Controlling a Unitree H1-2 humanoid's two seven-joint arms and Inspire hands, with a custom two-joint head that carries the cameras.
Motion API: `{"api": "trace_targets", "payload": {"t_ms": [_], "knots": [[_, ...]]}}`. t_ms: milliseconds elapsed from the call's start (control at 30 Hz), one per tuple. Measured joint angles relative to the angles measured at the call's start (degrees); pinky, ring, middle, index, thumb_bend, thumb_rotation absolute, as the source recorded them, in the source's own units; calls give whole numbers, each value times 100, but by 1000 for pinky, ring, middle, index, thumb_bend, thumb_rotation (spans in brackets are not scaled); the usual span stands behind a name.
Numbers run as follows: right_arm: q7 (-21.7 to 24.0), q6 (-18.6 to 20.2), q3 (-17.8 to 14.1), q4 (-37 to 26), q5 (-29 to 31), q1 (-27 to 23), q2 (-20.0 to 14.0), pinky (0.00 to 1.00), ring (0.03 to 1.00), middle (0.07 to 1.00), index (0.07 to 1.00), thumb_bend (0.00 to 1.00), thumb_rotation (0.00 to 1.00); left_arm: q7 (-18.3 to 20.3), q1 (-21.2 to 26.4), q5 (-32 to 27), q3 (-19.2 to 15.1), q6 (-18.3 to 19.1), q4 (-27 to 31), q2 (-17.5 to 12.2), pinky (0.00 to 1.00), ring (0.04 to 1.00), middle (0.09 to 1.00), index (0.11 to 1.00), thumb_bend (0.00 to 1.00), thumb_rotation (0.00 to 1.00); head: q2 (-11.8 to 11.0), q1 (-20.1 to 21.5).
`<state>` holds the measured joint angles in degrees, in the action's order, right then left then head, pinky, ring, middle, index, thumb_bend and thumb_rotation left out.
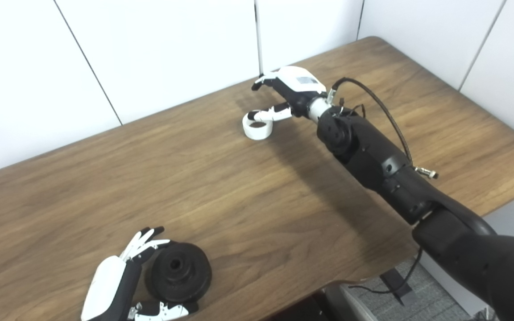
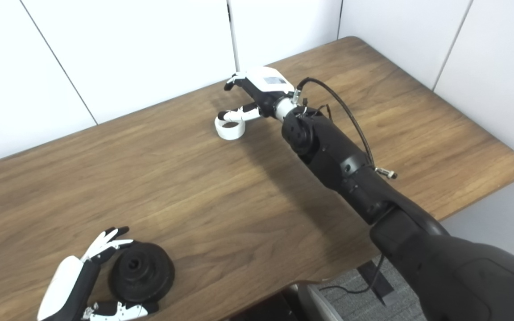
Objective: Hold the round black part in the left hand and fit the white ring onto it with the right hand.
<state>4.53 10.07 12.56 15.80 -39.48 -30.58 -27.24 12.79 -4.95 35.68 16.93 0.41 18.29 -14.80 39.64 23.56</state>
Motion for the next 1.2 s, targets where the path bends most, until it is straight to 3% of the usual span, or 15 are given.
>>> {"api": "trace_targets", "payload": {"t_ms": [133,367,633,1000,1200], "knots": [[169,0,29,-169,1,50,-36,951,967,952,844,722,742,66,29,236,33,141,40,-1,953,993,930,637,920,237,-53,-26],[608,37,62,-351,-2,93,-253,960,983,967,863,788,762,105,63,388,72,236,53,1,967,1000,935,647,933,269,-27,-88],[1316,91,82,-534,85,123,-460,968,1000,1000,911,988,810,102,76,423,103,271,60,14,968,998,935,650,931,276,-26,-88],[1643,236,164,-526,84,191,-520,958,1000,995,897,1000,675,124,73,406,97,307,68,53,985,1000,942,652,916,278,9,-158],[1459,234,212,-322,16,256,-354,936,980,974,861,1000,615,132,68,406,92,310,77,52,986,1000,941,652,915,275,26,-185]]}}
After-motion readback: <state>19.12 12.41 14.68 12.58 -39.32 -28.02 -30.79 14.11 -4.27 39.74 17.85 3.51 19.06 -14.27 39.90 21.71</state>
